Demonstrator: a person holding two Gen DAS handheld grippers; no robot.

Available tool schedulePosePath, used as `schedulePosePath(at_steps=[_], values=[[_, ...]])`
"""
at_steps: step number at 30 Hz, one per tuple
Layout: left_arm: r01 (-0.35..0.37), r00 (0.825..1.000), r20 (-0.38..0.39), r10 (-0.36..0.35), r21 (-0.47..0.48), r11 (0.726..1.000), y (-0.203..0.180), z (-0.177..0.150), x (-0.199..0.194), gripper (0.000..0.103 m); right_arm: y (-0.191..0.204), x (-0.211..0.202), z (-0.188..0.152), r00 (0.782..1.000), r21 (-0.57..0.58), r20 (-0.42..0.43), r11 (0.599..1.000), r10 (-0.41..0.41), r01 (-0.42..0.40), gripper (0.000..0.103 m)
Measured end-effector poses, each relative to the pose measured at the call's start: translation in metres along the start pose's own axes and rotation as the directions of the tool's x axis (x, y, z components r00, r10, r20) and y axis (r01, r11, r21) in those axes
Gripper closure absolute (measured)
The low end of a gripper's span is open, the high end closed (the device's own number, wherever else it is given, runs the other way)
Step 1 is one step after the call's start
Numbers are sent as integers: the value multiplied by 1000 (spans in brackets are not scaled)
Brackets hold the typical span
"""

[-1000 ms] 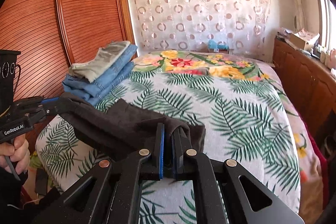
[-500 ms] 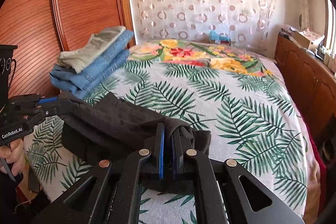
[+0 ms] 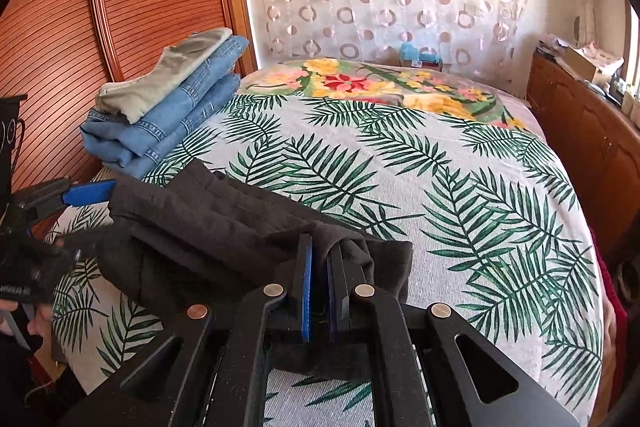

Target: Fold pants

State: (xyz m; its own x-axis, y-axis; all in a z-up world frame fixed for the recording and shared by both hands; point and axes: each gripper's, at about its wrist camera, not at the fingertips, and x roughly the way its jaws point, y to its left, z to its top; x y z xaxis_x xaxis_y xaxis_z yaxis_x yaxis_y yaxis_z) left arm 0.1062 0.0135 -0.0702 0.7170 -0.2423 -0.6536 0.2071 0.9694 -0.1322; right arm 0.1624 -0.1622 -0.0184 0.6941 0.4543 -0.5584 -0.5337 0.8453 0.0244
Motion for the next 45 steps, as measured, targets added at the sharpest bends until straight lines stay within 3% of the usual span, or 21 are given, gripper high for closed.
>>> schedulePosePath(at_steps=[2,9,18,23,30,36,42,45], values=[[-3,1000,-3,3,-12,1000,4,-4,0,26,-1,-3,-1,1000,1,8,1000,-4,4,98],[-43,999,-35,42,-21,999,15,-12,4,26,-8,-22,-4,998,11,46,999,-53,53,74],[-65,997,-52,64,-20,998,24,-10,12,26,-11,-41,-35,1000,-34,-25,999,-10,9,66],[-68,996,-60,66,-21,997,26,-3,20,26,-5,-25,-41,996,-77,-86,997,-19,12,65],[-83,996,-41,82,-35,996,33,17,25,26,-1,5,-15,990,-110,-127,992,-69,55,65],[-92,996,-14,91,-66,994,35,26,27,26,-15,15,10,994,-50,-78,996,-81,77,65],[-82,997,-7,81,-60,995,31,17,19,26,-31,10,9,993,19,-65,995,-94,96,65],[-57,998,-2,57,-62,996,27,13,15,33,-33,3,4,995,26,-62,997,-75,76,65]])
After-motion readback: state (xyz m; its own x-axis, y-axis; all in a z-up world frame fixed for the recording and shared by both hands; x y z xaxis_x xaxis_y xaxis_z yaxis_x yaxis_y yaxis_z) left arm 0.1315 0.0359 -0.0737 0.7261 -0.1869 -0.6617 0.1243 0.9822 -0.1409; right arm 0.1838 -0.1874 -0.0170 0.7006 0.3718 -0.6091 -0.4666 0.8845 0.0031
